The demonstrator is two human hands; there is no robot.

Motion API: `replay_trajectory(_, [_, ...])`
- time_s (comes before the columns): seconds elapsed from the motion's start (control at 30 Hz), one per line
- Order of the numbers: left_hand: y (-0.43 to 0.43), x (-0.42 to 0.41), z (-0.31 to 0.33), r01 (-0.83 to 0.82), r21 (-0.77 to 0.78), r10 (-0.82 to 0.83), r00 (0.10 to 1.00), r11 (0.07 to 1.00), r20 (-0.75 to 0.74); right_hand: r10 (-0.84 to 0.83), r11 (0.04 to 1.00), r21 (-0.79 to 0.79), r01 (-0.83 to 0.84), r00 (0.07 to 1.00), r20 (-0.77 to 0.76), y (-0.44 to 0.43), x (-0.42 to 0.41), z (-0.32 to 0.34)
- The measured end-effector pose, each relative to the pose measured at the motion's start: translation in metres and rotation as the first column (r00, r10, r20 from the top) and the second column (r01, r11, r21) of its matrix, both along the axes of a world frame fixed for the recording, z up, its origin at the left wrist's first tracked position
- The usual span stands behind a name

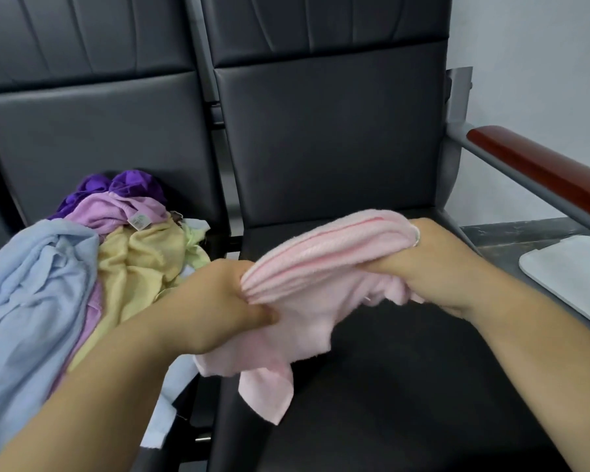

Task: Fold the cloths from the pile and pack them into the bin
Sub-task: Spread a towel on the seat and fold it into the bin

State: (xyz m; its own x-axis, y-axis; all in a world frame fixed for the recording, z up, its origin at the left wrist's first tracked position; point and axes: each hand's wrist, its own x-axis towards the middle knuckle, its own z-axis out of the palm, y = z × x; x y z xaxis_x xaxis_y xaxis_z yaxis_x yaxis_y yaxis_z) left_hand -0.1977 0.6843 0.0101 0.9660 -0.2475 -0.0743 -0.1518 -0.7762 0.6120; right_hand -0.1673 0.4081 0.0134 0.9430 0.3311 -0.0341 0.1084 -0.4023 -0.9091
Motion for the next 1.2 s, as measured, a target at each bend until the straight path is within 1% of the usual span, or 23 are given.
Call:
replay_trajectory(0.07, [0.0, 0.0, -0.003, -0.038, -0.195, 0.042, 0.999, 0.98, 0.013, 0.093, 0.965, 0.25, -0.075, 0.994, -0.059, -0.003, -0.001, -0.007])
replay_trajectory(0.17, [-0.008, -0.002, -0.004, -0.161, -0.581, 0.184, 0.983, 0.798, -0.021, 0.26, 0.946, 0.238, -0.22, 0.954, -0.151, -0.002, 0.0, -0.012])
replay_trajectory(0.23, [-0.012, -0.003, 0.001, -0.215, -0.793, 0.187, 0.974, 0.57, -0.129, 0.268, 0.962, -0.024, -0.274, 0.953, -0.141, 0.0, 0.003, -0.007])
replay_trajectory(0.3, [-0.013, -0.004, 0.006, -0.169, -0.868, 0.039, 0.985, 0.467, -0.171, 0.211, 0.894, -0.385, -0.231, 0.973, -0.094, 0.005, 0.006, -0.008])
replay_trajectory(0.33, [-0.011, -0.005, 0.008, -0.124, -0.848, -0.029, 0.986, 0.515, -0.162, 0.179, 0.839, -0.514, -0.181, 0.982, -0.054, 0.011, 0.006, -0.008])
replay_trajectory(0.37, [-0.007, -0.004, 0.007, -0.059, -0.746, -0.066, 0.988, 0.664, -0.137, 0.165, 0.79, -0.603, -0.111, 0.986, 0.035, 0.011, 0.005, -0.01])
replay_trajectory(0.4, [-0.002, -0.002, 0.003, 0.011, -0.523, -0.067, 0.994, 0.852, -0.087, 0.127, 0.829, -0.555, -0.071, 0.99, 0.063, 0.01, 0.004, -0.009])
replay_trajectory(0.43, [0.001, 0.001, -0.001, 0.015, -0.214, -0.019, 1.0, 0.977, -0.015, 0.087, 0.911, -0.409, -0.045, 0.993, 0.084, 0.007, 0.004, -0.007])
replay_trajectory(0.47, [0.003, 0.004, -0.004, -0.023, 0.002, 0.023, 0.999, 1.0, 0.042, 0.055, 0.97, -0.237, -0.048, 0.998, 0.026, 0.003, 0.005, -0.008])
replay_trajectory(0.5, [0.004, 0.006, -0.007, -0.067, 0.056, 0.063, 0.995, 0.996, 0.075, 0.059, 0.997, -0.054, -0.063, 0.996, -0.067, -0.001, 0.003, -0.008])
replay_trajectory(0.57, [0.005, 0.01, -0.011, -0.112, -0.161, 0.127, 0.988, 0.981, 0.091, 0.121, 0.975, 0.201, -0.09, 0.982, -0.147, -0.001, 0.0, -0.011])
replay_trajectory(0.67, [0.001, 0.01, -0.011, -0.122, -0.628, 0.17, 0.985, 0.769, 0.017, 0.224, 0.955, 0.239, -0.177, 0.957, -0.185, 0.0, 0.003, -0.015])
replay_trajectory(0.73, [-0.005, 0.01, -0.008, -0.147, -0.824, 0.164, 0.984, 0.548, -0.067, 0.21, 0.976, -0.035, -0.216, 0.97, -0.126, 0.0, 0.003, -0.013])
replay_trajectory(0.8, [-0.009, 0.008, -0.007, -0.13, -0.891, 0.075, 0.991, 0.435, -0.108, 0.198, 0.882, -0.428, -0.195, 0.98, -0.038, 0.001, 0.004, -0.014])
replay_trajectory(0.83, [-0.011, 0.005, -0.004, -0.106, -0.888, 0.023, 0.994, 0.447, -0.107, 0.203, 0.789, -0.596, -0.152, 0.979, 0.019, 0.003, 0.005, -0.015])
replay_trajectory(0.87, [-0.011, 0.002, 0.0, -0.071, -0.846, -0.015, 0.996, 0.528, -0.092, 0.226, 0.689, -0.718, -0.099, 0.97, 0.084, 0.003, 0.005, -0.017])
replay_trajectory(0.9, [-0.009, 0.001, 0.001, -0.017, -0.727, -0.026, 0.999, 0.687, -0.048, 0.218, 0.662, -0.749, -0.022, 0.962, 0.164, 0.001, 0.005, -0.017])
replay_trajectory(0.93, [-0.008, 0.0, 0.002, 0.018, -0.503, -0.018, 1.0, 0.864, 0.005, 0.15, 0.721, -0.692, 0.037, 0.966, 0.208, -0.003, 0.005, -0.015])
replay_trajectory(0.97, [-0.005, 0.0, 0.002, 0.013, -0.23, -0.002, 0.999, 0.973, 0.048, 0.063, 0.819, -0.569, 0.07, 0.976, 0.211, -0.007, 0.002, -0.011])
replay_trajectory(1.0, [-0.006, -0.001, 0.004, -0.018, -0.02, 0.019, 0.996, 1.0, 0.083, 0.009, 0.899, -0.43, 0.078, 0.981, 0.195, -0.012, -0.002, -0.006])
replay_trajectory(1.03, [-0.005, -0.002, 0.007, -0.056, 0.068, 0.048, 0.991, 0.996, 0.123, 0.006, 0.943, -0.328, 0.055, 0.983, 0.181, -0.013, -0.006, -0.001])
replay_trajectory(1.1, [-0.004, -0.005, 0.012, -0.114, 0.024, 0.105, 0.962, 0.993, 0.253, 0.056, 0.964, -0.267, -0.012, 0.986, 0.157, -0.014, -0.013, 0.009])
replay_trajectory(1.2, [-0.002, -0.01, 0.029, -0.079, -0.278, 0.164, 0.94, 0.957, 0.297, 0.082, 0.974, -0.223, -0.051, 0.988, 0.132, -0.014, -0.018, 0.036])
